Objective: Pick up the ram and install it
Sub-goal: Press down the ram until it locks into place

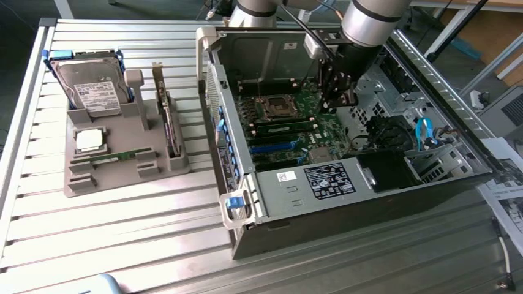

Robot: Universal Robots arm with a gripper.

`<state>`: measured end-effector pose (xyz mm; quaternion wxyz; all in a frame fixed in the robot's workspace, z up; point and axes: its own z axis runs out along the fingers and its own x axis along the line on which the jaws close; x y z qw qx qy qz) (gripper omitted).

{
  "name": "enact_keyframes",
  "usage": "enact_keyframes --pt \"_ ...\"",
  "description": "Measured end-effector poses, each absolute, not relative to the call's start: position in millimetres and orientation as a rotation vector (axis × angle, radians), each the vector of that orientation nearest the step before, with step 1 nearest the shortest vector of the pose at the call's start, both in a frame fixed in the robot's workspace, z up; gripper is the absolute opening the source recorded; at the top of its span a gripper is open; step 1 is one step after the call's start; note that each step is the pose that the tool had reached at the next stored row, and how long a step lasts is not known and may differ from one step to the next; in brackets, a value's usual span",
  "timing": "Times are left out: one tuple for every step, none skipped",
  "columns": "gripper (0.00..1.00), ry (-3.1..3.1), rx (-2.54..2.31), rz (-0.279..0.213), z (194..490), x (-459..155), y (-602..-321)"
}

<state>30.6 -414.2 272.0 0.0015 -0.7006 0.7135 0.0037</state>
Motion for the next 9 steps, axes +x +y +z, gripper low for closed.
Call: enact_keyframes --pt "0.11 2.239 -2.199 0.012 270.8 30.6 -414.2" --pt "0.11 2.239 -2.199 0.012 269.6 30.6 -414.2" --pt "0.11 2.239 -2.199 0.012 268.4 30.6 -414.2" --pt "0.11 2.239 -2.199 0.012 267.4 30.6 -414.2" --pt "0.11 2.239 -2.199 0.012 266.2 30.6 -414.2" --pt "0.11 2.239 -2.199 0.012 265.1 30.6 -414.2" --pt "0.11 2.239 -2.199 0.012 263.9 30.6 -414.2" --pt "0.11 2.240 -2.199 0.012 262.9 30.6 -414.2" --pt "0.11 2.240 -2.199 0.012 261.9 30.6 -414.2"
